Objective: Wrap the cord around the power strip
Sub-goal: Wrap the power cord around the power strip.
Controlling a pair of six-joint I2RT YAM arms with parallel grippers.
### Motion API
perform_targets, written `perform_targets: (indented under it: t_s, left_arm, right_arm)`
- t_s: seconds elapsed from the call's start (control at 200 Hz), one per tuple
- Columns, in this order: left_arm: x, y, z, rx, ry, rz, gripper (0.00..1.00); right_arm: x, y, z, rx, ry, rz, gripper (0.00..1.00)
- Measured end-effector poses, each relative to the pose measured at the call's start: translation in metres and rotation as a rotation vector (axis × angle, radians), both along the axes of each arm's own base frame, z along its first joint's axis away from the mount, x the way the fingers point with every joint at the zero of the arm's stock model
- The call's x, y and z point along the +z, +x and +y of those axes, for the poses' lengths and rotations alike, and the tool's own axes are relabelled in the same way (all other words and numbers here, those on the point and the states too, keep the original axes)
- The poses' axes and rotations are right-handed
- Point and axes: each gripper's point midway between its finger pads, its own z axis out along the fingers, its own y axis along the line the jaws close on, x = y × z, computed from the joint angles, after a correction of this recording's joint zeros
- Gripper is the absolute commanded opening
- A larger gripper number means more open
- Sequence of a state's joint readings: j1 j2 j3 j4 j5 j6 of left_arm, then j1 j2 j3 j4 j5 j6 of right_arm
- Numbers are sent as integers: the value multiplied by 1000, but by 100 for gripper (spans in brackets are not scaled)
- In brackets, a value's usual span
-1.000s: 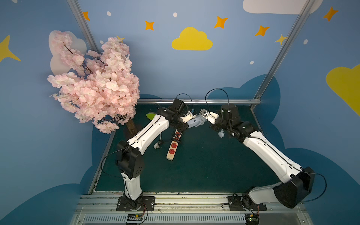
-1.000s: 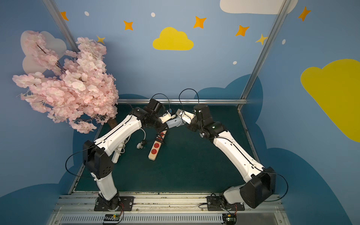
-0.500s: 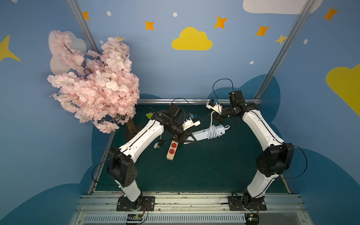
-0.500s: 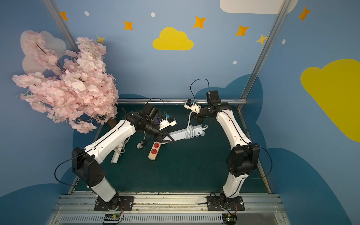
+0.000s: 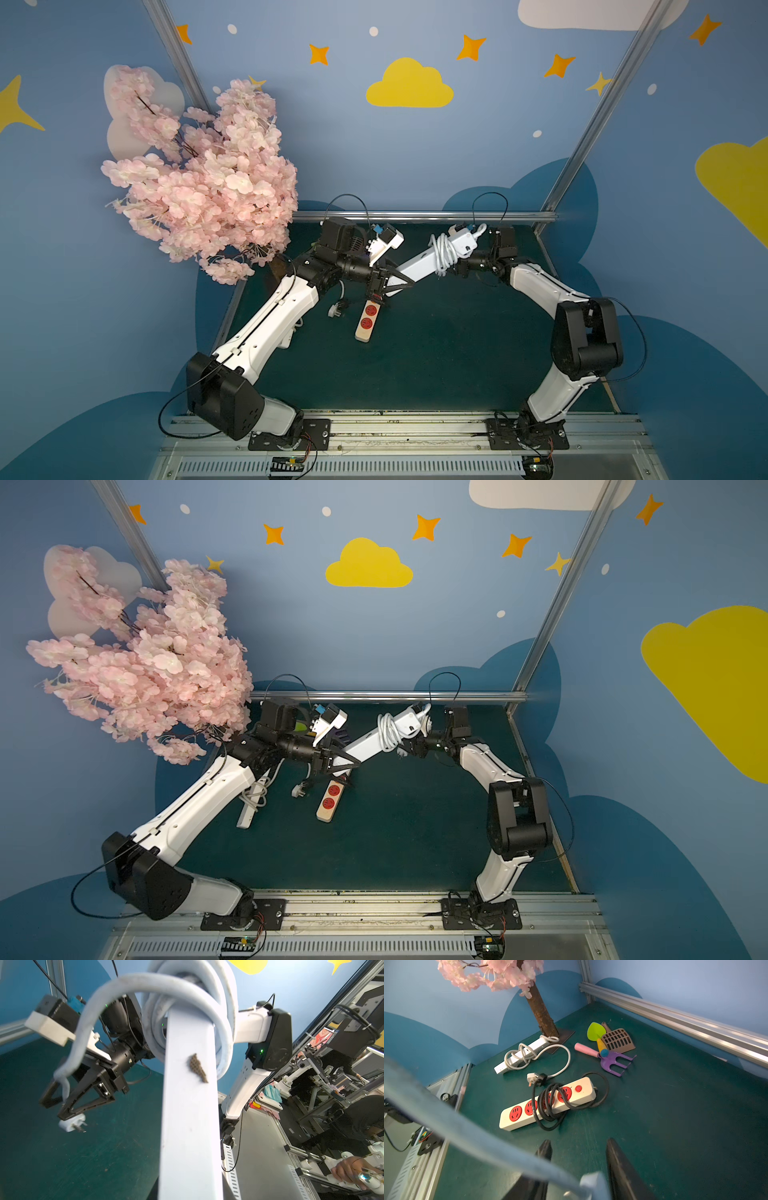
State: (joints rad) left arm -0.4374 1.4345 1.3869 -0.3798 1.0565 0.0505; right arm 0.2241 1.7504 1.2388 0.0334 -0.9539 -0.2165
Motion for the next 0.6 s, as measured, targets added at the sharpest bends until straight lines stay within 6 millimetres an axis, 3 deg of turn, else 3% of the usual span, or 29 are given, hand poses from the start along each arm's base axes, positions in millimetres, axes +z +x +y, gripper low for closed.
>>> perform_targets:
  t_s: [0.195,0.36,0.501,0.601]
  left_arm:
    - [16,3,-1,9,-30,-9,3]
    - [30,8,1,43,-32,-15,3]
    - [41,14,6,78,-20,-15,3]
    - [45,15,8,98,-6,4,3]
  right_arm:
    - [20,-1,17,-20,29,-76,46]
    - [21,-4,25,-56,64,-91,59]
    - [17,-18,19,-112,112,-60,66]
    - [18,-39,19,-136,150,-46,69]
